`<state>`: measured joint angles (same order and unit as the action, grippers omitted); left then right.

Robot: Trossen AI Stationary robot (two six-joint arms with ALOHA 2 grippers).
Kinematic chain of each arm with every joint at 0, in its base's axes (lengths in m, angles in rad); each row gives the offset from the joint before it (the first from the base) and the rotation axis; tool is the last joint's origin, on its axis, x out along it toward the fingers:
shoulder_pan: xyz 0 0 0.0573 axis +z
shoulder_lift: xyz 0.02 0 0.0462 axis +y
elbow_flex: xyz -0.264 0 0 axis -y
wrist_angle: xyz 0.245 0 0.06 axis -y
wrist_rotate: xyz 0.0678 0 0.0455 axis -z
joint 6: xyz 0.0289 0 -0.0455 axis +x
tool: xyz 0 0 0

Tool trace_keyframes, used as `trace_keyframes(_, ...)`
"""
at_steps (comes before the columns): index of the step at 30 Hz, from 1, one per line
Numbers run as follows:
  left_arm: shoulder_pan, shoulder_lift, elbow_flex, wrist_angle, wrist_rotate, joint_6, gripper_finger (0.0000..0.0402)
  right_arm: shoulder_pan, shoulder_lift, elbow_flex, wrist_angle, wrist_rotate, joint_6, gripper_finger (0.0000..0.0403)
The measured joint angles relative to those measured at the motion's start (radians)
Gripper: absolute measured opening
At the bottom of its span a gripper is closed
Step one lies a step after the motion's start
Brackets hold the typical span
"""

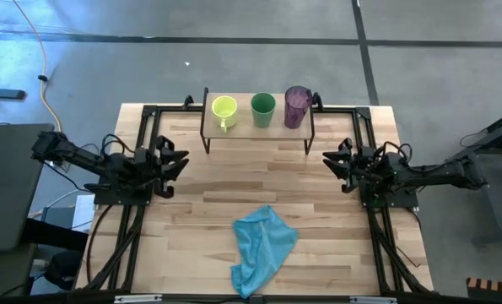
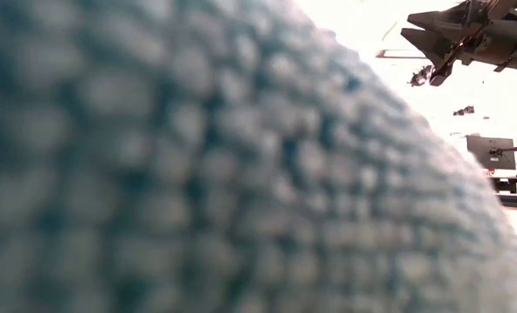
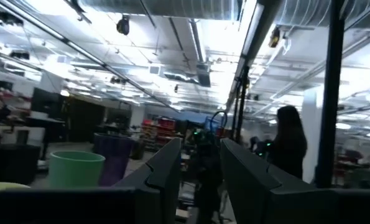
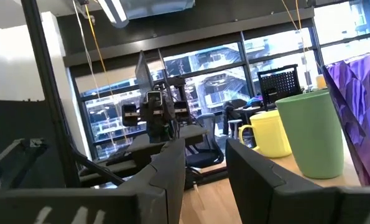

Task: Stack small to large cups/mugs on shelf
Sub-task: Return to Home Position

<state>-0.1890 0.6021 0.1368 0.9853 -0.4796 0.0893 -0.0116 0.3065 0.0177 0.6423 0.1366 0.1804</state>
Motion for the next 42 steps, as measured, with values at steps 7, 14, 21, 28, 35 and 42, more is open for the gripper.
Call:
trace_keyframes(7, 0.101, 0.045, 0.0, 0.015, 0.121, -0.106, 0.0104, -0.002, 0.0, 0.001, 0.013, 0.036, -0.074, 0.0108)
trace_keyframes(14, 0.272, 0.201, 0.036, -0.011, 0.35, -0.26, 0.0104, -0.002, 0.0, 0.001, 0.014, 0.054, -0.057, 0.0108)
trace_keyframes(21, 0.32, 0.189, 0.024, -0.045, 0.427, -0.276, 0.0104, -0.002, 0.0, 0.001, 0.014, 0.034, -0.023, 0.0108)
trace_keyframes(28, 0.32, 0.026, 0.013, -0.245, 0.439, -0.287, 0.0104, -0.002, 0.0, 0.001, 0.014, 0.015, -0.03, 0.0108)
trace_keyframes(35, 0.32, -0.082, 0.013, -0.351, 0.439, -0.276, 0.0104, -0.002, 0.0, 0.001, 0.014, 0.015, -0.066, 0.0108)
trace_keyframes(42, 0.32, -0.21, 0.012, -0.447, 0.438, -0.245, 0.0104, -0.002, 0.0, 0.001, 0.014, 0.012, -0.049, 0.0108)
